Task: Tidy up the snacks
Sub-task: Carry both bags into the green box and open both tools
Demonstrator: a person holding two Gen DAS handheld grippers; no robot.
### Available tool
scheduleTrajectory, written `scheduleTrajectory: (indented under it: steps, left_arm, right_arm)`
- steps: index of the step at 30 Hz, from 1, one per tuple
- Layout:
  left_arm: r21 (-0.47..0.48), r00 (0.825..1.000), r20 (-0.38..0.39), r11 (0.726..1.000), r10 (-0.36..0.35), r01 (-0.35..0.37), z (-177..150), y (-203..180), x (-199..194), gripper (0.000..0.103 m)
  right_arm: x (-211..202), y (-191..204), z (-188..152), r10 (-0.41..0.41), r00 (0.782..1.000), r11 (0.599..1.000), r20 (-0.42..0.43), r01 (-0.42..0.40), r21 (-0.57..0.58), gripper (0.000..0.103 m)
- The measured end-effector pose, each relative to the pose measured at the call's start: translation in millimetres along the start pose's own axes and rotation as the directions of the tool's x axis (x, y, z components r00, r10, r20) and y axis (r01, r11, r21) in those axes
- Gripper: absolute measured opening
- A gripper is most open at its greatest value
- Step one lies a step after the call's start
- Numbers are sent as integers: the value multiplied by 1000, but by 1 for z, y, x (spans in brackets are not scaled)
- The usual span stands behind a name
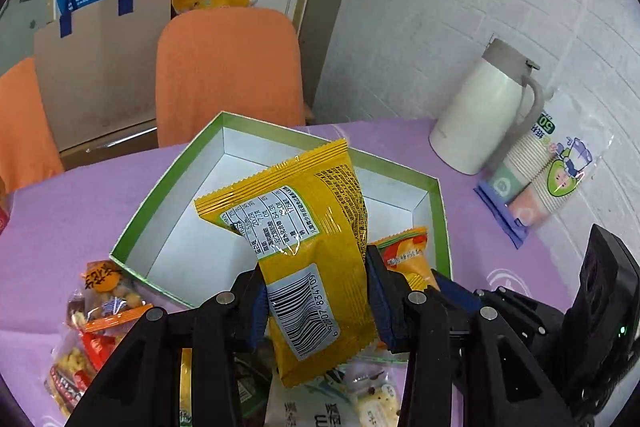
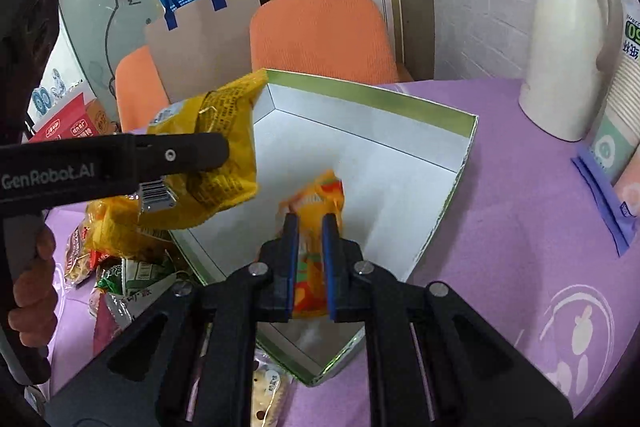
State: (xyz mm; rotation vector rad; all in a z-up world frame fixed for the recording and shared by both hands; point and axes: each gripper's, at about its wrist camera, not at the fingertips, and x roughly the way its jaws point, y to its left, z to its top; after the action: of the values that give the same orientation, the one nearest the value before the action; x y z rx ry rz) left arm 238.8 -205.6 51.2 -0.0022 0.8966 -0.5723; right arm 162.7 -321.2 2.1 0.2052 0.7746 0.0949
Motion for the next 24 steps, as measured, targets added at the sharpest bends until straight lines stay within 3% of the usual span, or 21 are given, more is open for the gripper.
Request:
scheduleTrajectory:
  steps: [2, 3, 4, 6, 8, 12, 22, 24]
  left_arm:
    - [-17, 1000, -16, 1000, -1, 0, -3, 6, 13, 45]
    - [-29, 1000, -18, 1000, -3, 3, -5, 9, 18, 54]
    - [-46, 1000, -20, 999, -1, 0, -7, 12, 21, 72]
    - [-78, 1000, -1, 997, 19, -19, -10, 17, 23, 85]
    - [-79, 999, 5, 996, 34, -34, -13, 21, 24, 85]
    - [-49, 996, -27, 995, 80, -82, -23, 22, 31, 85]
    - [16, 998, 14, 998, 64, -64, -55, 5, 7, 85]
    - [23, 998, 16, 998, 58, -58, -59, 2, 3, 85]
  right_arm:
    - [4, 0, -2, -11, 1000, 1000, -15, 11, -27, 22]
    - [3, 2, -4, -22, 1000, 998, -9, 22, -53, 22]
    - [1, 4, -7, -42, 999, 995, -10, 41, -89, 22]
    - [1, 10, -9, -89, 996, 986, -17, 86, -145, 22]
    - [-1, 14, -13, -135, 990, 973, -41, 124, -197, 23]
    - [-8, 11, -18, -119, 990, 970, -75, 100, -220, 23]
    - [-32, 13, -36, -117, 988, 970, -97, 93, -224, 23]
    - [-35, 14, -36, -108, 990, 973, -89, 87, -213, 29]
